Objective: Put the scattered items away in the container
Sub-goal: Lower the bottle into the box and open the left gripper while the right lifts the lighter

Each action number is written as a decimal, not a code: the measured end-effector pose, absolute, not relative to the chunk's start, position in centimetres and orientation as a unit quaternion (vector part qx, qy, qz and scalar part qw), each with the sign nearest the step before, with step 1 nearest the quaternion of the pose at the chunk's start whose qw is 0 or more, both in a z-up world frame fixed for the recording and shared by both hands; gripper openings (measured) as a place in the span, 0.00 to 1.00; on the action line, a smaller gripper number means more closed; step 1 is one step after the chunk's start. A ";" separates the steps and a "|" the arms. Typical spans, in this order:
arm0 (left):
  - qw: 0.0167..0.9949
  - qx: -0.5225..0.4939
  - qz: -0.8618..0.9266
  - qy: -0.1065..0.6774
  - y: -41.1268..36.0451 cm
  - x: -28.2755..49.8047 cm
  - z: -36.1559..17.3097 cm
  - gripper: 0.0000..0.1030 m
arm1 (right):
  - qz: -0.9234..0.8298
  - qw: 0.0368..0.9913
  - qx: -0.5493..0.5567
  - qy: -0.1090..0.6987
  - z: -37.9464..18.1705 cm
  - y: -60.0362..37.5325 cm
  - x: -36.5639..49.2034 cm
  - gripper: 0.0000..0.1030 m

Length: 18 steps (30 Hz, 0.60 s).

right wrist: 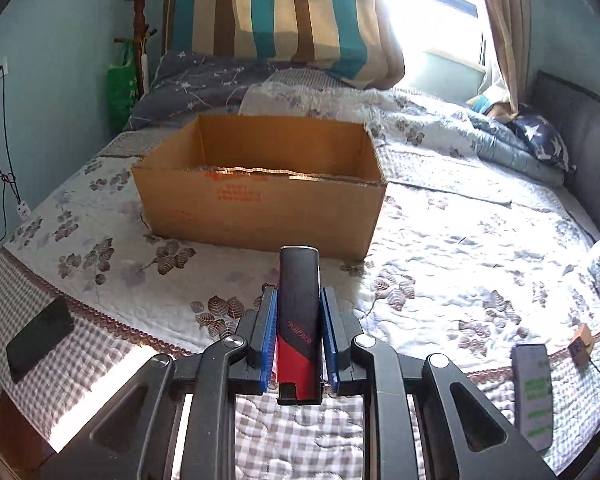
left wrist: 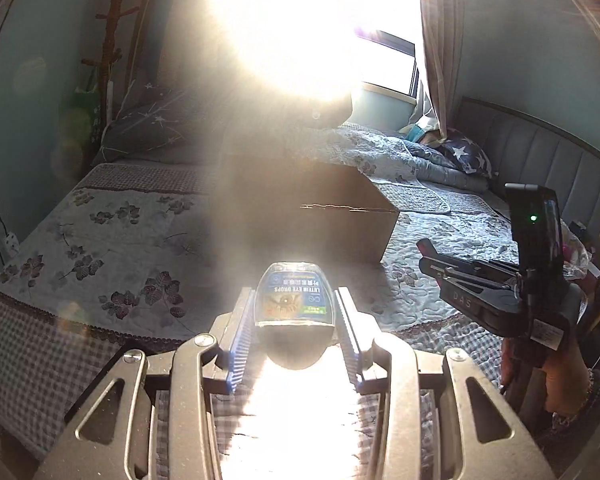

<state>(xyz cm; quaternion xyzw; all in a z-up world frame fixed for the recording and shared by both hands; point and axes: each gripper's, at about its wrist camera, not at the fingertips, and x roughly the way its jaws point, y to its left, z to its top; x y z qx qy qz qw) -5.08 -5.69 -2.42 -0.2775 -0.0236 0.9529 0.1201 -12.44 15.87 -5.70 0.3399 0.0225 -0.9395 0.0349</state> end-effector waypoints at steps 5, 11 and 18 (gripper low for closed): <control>0.125 -0.257 0.958 0.000 -4.4 -3.7 -0.4 1.00 | -0.957 0.032 0.286 0.023 -0.2 17.8 -7.5 0.20; 0.119 -0.249 0.961 0.015 -3.1 -3.6 1.2 1.00 | -0.968 0.027 0.248 0.018 3.7 19.0 -4.2 0.20; 0.133 -0.236 0.962 0.023 -2.0 -5.3 2.3 1.00 | -0.971 0.027 0.236 0.015 5.0 19.9 -3.6 0.20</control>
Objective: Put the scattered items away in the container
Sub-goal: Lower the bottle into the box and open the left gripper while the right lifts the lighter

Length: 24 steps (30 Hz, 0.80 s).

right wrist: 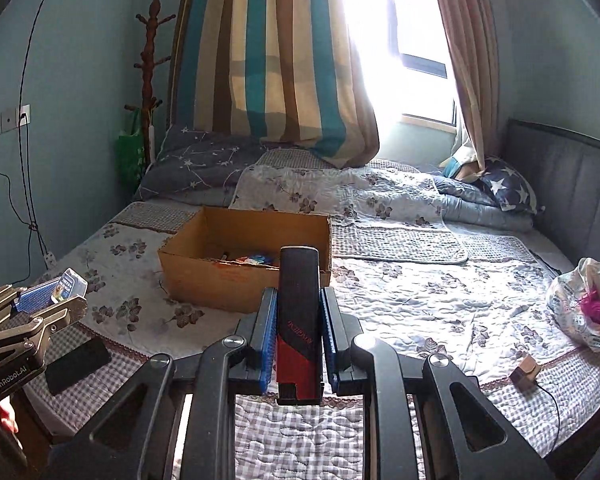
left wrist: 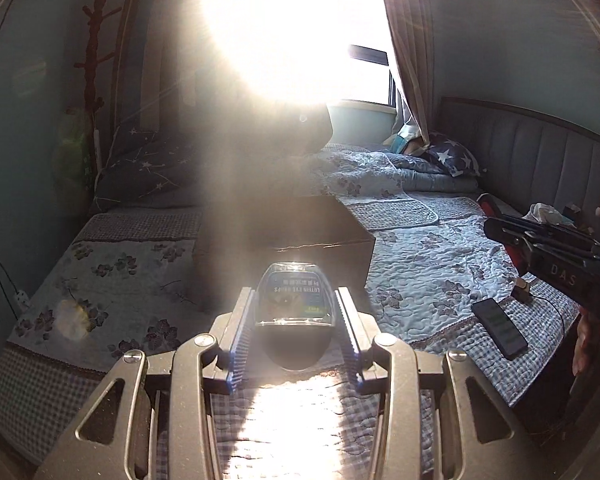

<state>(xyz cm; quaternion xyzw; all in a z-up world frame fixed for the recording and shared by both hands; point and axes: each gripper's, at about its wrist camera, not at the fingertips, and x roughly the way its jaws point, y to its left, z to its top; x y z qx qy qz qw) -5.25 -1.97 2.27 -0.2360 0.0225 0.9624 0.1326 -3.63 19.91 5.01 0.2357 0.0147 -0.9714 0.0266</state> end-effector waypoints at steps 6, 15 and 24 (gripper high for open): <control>0.145 -0.221 0.964 0.012 -1.9 -15.6 5.7 1.00 | -0.971 0.031 0.238 0.009 4.7 20.4 -4.8 0.20; 0.086 -0.438 0.895 -0.018 -2.0 -41.5 -1.7 1.00 | -0.964 0.038 0.263 -0.003 3.1 21.4 -6.5 0.20; 0.030 -0.554 0.830 0.054 -2.2 -47.2 -10.7 1.00 | -0.956 0.027 0.292 -0.004 0.9 22.5 -8.4 0.20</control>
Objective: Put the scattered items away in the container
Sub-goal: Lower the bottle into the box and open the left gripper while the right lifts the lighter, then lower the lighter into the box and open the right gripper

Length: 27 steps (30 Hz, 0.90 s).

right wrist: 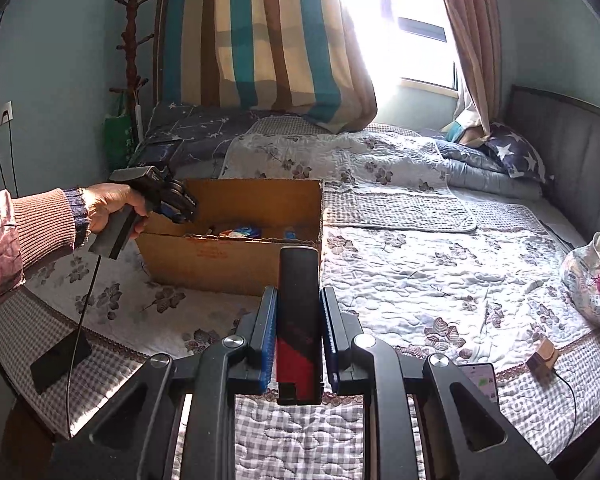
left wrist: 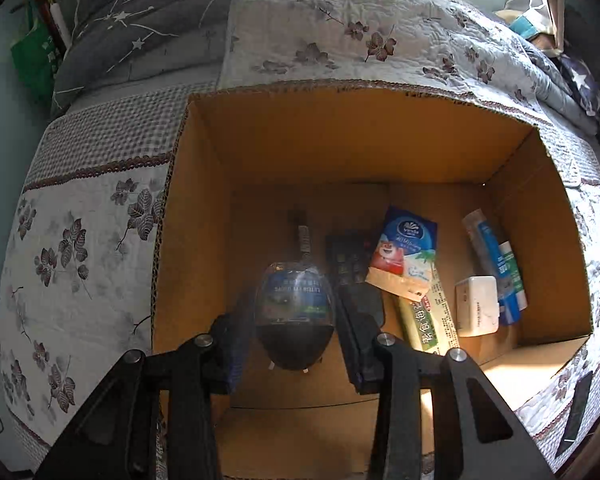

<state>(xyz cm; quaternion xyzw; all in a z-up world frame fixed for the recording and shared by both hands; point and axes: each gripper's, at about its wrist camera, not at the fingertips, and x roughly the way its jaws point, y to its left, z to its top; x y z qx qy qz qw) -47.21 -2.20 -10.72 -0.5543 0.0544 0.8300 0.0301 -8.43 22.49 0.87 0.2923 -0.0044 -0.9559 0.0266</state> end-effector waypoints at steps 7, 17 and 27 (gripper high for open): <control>0.025 -0.532 0.845 0.042 -2.7 -46.9 -10.5 1.00 | -0.954 0.028 0.300 -0.005 0.4 22.2 -9.1 0.20; 0.094 -0.312 0.945 -0.019 -4.6 -29.7 -1.4 1.00 | -0.957 0.045 0.286 -0.008 1.8 21.4 -9.8 0.20; 0.112 -0.250 0.962 -0.002 -4.7 -12.3 -0.6 1.00 | -0.962 0.086 0.257 -0.010 4.9 18.9 -16.6 0.20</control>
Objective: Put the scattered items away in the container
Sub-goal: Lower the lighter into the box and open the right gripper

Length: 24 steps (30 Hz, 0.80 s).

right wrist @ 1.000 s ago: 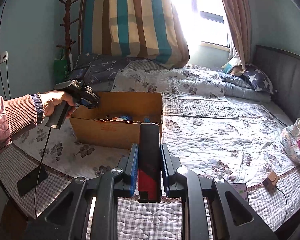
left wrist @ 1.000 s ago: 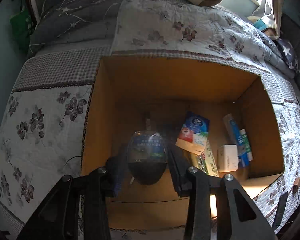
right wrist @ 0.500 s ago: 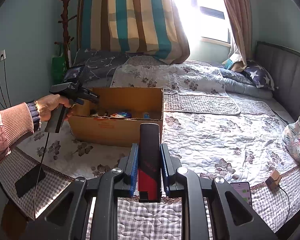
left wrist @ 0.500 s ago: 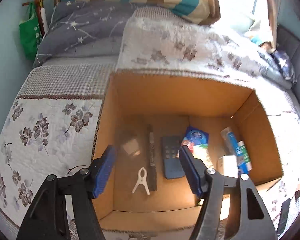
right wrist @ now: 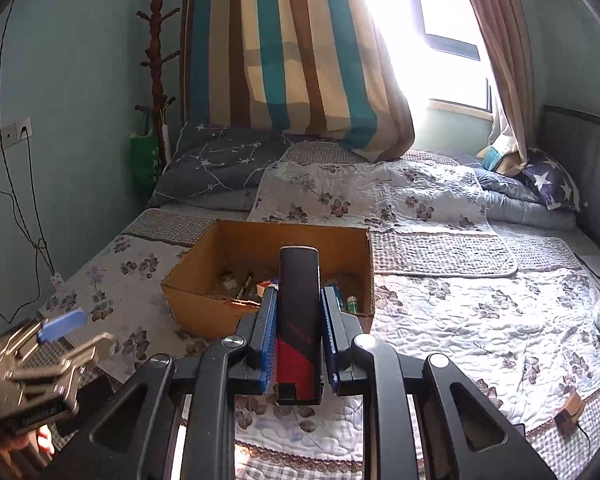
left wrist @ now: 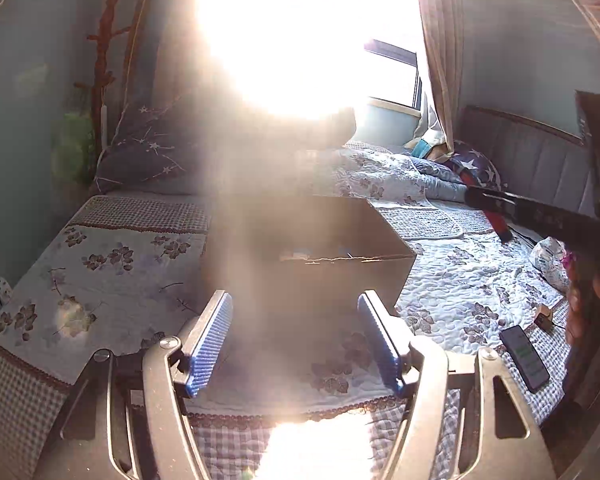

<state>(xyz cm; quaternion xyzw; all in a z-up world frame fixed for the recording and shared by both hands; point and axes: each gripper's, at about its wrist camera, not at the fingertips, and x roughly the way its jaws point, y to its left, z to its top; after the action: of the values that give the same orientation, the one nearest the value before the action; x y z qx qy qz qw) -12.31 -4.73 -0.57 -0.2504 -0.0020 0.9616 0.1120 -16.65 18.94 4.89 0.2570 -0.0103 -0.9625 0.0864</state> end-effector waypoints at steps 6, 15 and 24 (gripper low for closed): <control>0.106 -0.246 0.963 0.015 -5.2 -9.2 -0.6 1.00 | -0.958 0.084 0.274 -0.008 4.9 17.1 -24.9 0.20; 0.087 -0.287 0.954 0.011 -6.8 -8.9 -2.7 1.00 | -0.929 0.052 0.366 -0.003 -0.3 14.9 -37.7 0.20; 0.082 -0.299 0.951 0.002 -7.2 -9.5 -3.3 1.00 | -0.885 0.036 0.463 -0.010 -6.4 14.7 -43.1 0.20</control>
<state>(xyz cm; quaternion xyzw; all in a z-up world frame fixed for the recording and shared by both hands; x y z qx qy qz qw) -9.46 -7.18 -3.32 -0.2994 0.0024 0.9506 0.0820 -43.09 14.68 -6.38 0.4633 -0.0095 -0.8854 0.0360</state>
